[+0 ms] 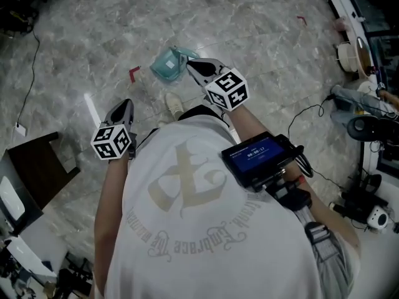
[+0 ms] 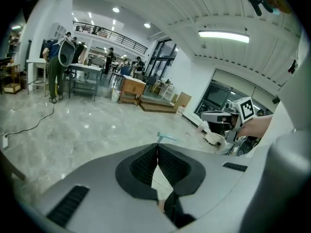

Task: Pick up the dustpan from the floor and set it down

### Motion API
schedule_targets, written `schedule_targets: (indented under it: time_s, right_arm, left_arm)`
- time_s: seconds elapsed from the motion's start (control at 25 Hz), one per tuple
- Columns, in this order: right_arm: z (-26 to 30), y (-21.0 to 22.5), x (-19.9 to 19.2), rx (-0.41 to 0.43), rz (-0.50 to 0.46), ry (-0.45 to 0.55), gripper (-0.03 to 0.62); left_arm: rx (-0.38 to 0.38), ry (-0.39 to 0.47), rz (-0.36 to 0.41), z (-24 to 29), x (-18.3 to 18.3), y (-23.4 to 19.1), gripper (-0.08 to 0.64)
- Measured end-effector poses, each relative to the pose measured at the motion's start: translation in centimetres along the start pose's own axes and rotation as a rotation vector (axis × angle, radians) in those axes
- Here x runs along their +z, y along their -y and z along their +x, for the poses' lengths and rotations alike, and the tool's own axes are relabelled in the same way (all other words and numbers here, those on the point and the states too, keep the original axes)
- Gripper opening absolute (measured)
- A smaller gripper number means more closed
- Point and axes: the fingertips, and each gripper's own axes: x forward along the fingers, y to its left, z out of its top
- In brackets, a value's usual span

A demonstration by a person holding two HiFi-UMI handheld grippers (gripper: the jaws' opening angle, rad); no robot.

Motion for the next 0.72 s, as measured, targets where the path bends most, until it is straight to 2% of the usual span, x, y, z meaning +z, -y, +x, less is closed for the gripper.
schedule_targets:
  time_s: [0.2,0.4,0.72]
  right_arm:
    - [-2.5,-2.0,-2.0,-0.008,0.038,0.012,0.017]
    - [-3.1,-2.4,-3.8,-0.005,0.063,0.005,0.017]
    - [-3.1,-2.9,-4.3,0.001,0.066,0.011,0.017]
  left_arm:
    - [-0.044,-0.013,0.050,-0.5,-0.8,1.8,0.014]
    - [-0.064,-0.030,0.068,0.4,-1.1,2.2,0.012]
    - [-0.073,-0.047,0.070,0.9,-1.6,2.2,0.013]
